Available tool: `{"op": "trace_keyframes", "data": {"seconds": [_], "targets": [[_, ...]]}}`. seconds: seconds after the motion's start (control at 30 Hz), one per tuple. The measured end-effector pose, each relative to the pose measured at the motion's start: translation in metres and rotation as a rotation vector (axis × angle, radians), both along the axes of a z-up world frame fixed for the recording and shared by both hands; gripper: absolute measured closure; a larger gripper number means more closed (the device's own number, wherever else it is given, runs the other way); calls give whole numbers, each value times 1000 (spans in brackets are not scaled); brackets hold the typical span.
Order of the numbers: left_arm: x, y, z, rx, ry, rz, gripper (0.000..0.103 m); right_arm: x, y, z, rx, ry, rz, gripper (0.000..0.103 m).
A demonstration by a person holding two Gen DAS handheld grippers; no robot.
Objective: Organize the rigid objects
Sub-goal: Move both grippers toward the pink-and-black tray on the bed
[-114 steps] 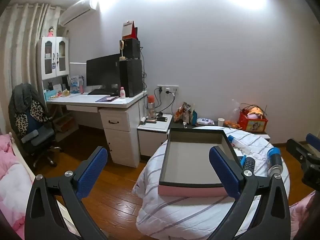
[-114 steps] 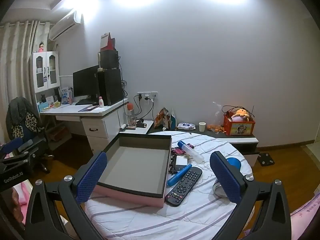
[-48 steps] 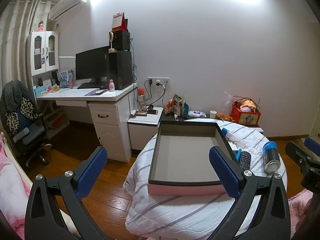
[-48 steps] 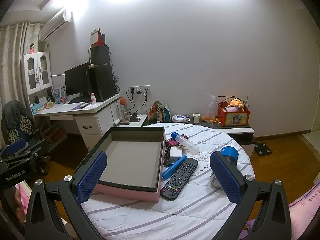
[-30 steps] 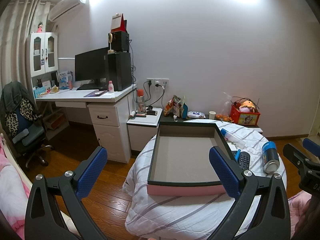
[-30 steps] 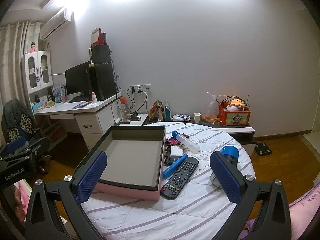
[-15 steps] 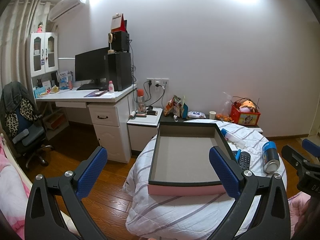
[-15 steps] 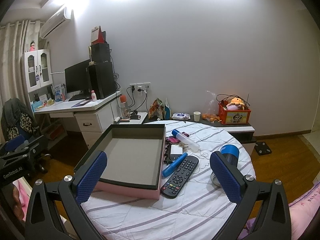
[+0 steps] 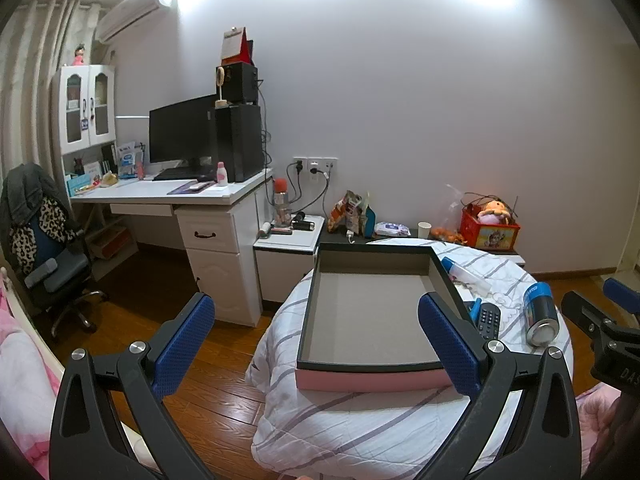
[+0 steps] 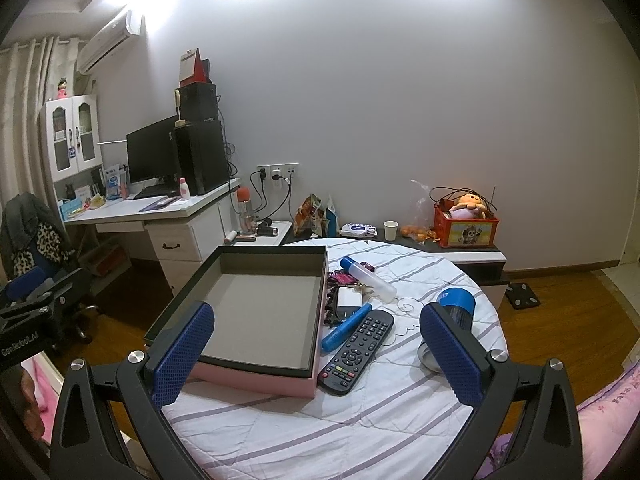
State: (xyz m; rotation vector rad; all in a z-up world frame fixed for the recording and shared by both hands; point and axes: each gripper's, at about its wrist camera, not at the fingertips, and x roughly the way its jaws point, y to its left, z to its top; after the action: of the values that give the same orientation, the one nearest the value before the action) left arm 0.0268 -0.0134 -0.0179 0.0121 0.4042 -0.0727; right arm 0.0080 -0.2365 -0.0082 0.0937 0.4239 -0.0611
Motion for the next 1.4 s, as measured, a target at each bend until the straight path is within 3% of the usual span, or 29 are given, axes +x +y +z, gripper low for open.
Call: {"op": "trace_keyframes", "data": {"seconds": [1.0,1.4], "targets": [[2,-2,-3,-9,20,-38,0,-9,-24,-5,49,-4,-61,0],[23,8,-8,11,72,-56,0,-4,-36,-15,44,13,-85,0]]}}
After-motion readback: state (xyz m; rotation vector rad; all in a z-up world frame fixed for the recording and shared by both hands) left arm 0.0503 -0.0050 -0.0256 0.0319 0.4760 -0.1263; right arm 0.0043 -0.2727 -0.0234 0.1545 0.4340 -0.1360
